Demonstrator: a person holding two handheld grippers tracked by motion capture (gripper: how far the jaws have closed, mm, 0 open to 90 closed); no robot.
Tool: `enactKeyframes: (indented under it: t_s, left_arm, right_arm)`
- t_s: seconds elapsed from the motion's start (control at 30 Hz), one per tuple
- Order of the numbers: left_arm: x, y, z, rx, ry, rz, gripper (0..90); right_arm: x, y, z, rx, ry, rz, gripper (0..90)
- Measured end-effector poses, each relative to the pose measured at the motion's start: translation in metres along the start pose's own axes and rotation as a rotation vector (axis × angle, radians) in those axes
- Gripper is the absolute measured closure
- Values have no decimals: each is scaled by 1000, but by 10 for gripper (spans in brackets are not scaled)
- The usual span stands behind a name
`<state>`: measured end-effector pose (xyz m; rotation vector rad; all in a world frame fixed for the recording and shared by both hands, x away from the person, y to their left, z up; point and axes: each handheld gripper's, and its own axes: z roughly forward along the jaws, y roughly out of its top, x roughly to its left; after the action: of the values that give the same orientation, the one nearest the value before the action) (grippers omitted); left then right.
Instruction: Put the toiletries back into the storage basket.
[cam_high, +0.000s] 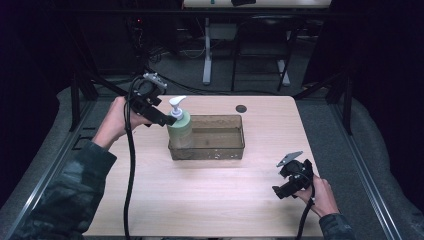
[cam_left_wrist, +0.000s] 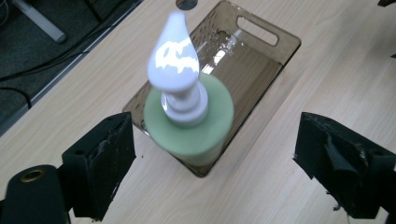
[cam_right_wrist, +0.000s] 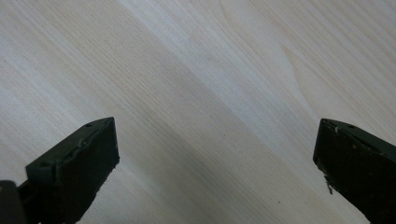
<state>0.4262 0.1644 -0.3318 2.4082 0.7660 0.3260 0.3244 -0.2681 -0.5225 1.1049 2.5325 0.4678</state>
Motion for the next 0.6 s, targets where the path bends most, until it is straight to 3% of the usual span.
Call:
enactKeyframes:
  t_s: [0.37, 0.6]
  left_arm:
    - [-9, -49, 13, -16, 0, -58, 2]
    - [-11, -82, 29, -10, -6, -107, 1]
  right_arm:
    - [0, 0, -1, -1, -3, 4, 0]
    - [1, 1, -1, 3, -9, 1, 0]
